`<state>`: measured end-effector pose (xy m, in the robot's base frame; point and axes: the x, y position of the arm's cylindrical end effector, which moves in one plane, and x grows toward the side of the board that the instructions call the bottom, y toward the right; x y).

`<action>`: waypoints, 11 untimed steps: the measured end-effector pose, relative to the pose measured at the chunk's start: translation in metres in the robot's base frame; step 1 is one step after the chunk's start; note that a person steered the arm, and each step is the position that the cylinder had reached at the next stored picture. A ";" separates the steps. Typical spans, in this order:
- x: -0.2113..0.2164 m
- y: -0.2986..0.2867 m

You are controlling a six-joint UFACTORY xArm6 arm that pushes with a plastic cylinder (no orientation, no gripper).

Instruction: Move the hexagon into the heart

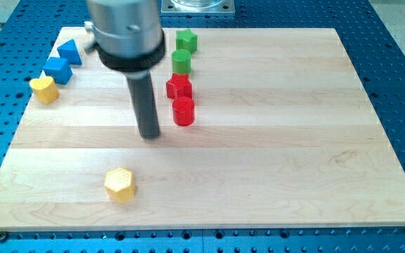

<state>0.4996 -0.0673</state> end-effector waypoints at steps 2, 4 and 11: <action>0.093 -0.021; 0.051 -0.117; -0.033 -0.147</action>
